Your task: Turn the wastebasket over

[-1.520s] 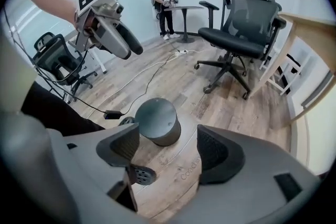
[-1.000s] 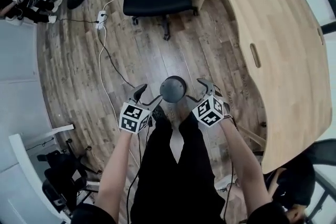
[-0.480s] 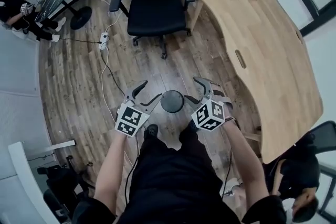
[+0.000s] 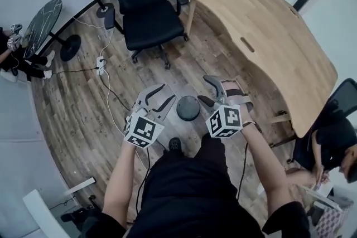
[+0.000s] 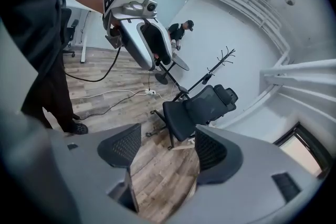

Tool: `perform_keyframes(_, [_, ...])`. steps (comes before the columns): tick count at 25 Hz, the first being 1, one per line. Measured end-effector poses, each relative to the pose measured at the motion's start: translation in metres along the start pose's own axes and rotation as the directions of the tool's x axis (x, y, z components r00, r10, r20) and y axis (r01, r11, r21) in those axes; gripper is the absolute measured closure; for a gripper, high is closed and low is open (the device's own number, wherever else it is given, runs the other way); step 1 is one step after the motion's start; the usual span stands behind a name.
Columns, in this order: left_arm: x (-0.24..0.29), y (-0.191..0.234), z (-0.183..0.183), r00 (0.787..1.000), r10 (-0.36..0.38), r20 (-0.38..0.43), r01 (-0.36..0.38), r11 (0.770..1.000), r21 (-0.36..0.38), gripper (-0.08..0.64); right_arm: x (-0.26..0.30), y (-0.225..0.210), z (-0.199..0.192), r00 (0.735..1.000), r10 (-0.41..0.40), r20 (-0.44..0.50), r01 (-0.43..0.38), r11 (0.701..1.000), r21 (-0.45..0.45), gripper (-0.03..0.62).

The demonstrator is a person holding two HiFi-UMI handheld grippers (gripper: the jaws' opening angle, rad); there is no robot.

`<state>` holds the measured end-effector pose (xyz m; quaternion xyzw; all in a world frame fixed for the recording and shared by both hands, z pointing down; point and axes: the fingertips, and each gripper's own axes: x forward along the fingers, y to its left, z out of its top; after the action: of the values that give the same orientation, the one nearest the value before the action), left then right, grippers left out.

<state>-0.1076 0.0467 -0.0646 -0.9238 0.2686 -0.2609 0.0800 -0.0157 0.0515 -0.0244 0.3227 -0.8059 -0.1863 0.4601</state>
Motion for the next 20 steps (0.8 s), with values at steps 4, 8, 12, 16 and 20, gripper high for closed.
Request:
perform_keyframes(4, [-0.018, -0.008, -0.002, 0.998, -0.053, 0.028, 0.051, 0.996, 0.072, 0.405, -0.014, 0.016, 0.019, 0.996, -0.079, -0.038, 0.079, 0.997, 0.005, 0.503])
perform_keyframes(8, [-0.028, -0.015, -0.004, 0.994, -0.098, 0.044, 0.094, 0.991, 0.097, 0.472, -0.022, 0.037, 0.031, 0.991, -0.104, -0.082, 0.107, 0.994, 0.032, 0.512])
perform_keyframes(12, [-0.032, -0.024, 0.003, 0.989, -0.14, 0.055, 0.132, 0.983, 0.13, 0.504, -0.038, 0.045, 0.037, 0.983, -0.132, -0.131, 0.138, 0.99, 0.037, 0.531])
perform_keyframes(16, [-0.028, -0.039, 0.008, 0.983, -0.179, 0.047, 0.168, 0.97, 0.174, 0.534, -0.054, 0.045, 0.037, 0.975, -0.165, -0.146, 0.175, 0.983, 0.058, 0.546])
perform_keyframes(20, [-0.022, -0.057, 0.01, 0.976, -0.217, 0.018, 0.21, 0.958, 0.193, 0.543, -0.07, 0.047, 0.031, 0.973, -0.174, -0.153, 0.189, 0.977, 0.094, 0.557])
